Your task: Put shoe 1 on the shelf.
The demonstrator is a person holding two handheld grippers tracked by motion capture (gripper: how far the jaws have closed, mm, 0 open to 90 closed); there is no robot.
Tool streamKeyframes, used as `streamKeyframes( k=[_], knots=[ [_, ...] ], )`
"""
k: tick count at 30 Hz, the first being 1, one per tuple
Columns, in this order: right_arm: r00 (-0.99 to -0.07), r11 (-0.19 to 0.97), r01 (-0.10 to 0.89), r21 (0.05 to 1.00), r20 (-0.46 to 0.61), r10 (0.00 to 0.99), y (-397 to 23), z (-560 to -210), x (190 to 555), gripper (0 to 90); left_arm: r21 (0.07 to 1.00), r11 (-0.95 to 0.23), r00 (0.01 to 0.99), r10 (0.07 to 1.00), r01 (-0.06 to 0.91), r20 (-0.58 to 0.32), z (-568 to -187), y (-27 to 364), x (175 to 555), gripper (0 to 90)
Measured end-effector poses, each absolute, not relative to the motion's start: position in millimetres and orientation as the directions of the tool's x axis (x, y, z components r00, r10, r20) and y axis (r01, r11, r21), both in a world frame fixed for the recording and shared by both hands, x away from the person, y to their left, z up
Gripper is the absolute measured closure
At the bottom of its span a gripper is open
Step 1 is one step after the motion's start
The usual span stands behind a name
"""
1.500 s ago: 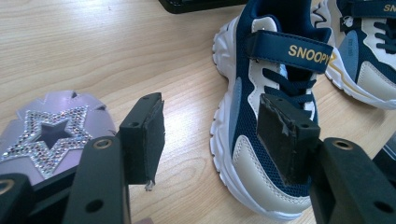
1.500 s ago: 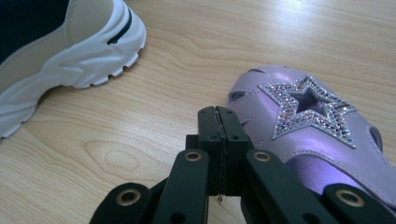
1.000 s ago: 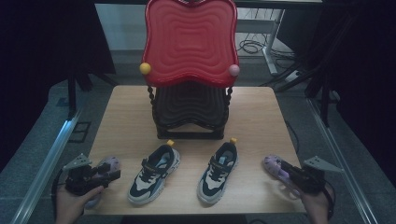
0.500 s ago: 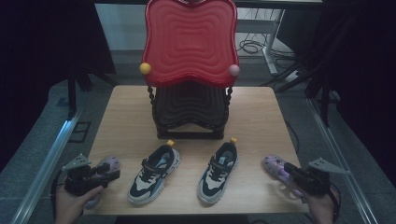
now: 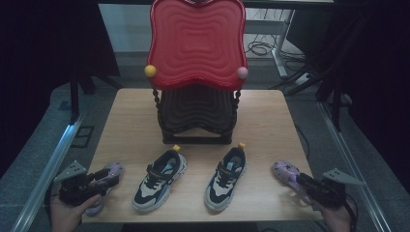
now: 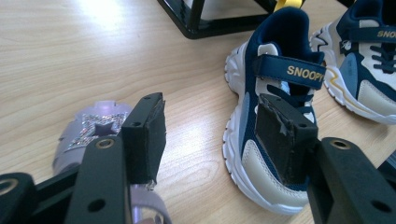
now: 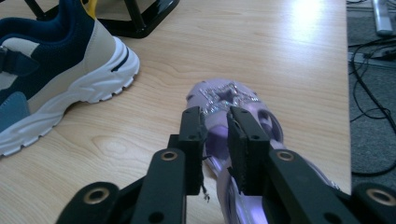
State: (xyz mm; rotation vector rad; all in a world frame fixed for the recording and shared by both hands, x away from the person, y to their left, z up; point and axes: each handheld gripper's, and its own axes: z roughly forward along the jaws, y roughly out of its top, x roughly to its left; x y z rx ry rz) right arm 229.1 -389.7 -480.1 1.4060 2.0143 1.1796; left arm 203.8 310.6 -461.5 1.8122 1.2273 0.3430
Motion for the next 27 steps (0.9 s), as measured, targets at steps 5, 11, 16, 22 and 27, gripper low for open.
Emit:
streamKeyframes(
  k=[5,11,16,22,27],
  knots=[
    [-0.379,0.094,0.538,0.838,0.140,0.915,-400,-481,221,70.1,0.804,-0.074,0.441,0.864,0.590,-0.244,-466,322,190,44.9],
    [-0.375,0.094,0.535,0.840,0.136,0.917,-398,-481,223,67.4,0.788,-0.049,0.402,0.878,0.614,-0.259,-484,335,177,45.8],
    [-0.384,0.097,0.534,0.840,0.138,0.913,-393,-484,223,66.7,0.778,-0.045,0.387,0.885,0.626,-0.260,-491,340,169,46.9],
    [-0.374,0.090,0.524,0.847,0.133,0.918,-395,-481,221,66.2,0.754,-0.072,0.384,0.890,0.652,-0.247,-501,343,167,57.1],
    [-0.365,0.081,0.509,0.857,0.130,0.922,-398,-477,217,65.7,0.716,-0.114,0.399,0.884,0.688,-0.242,-509,338,173,64.1]
  ],
)
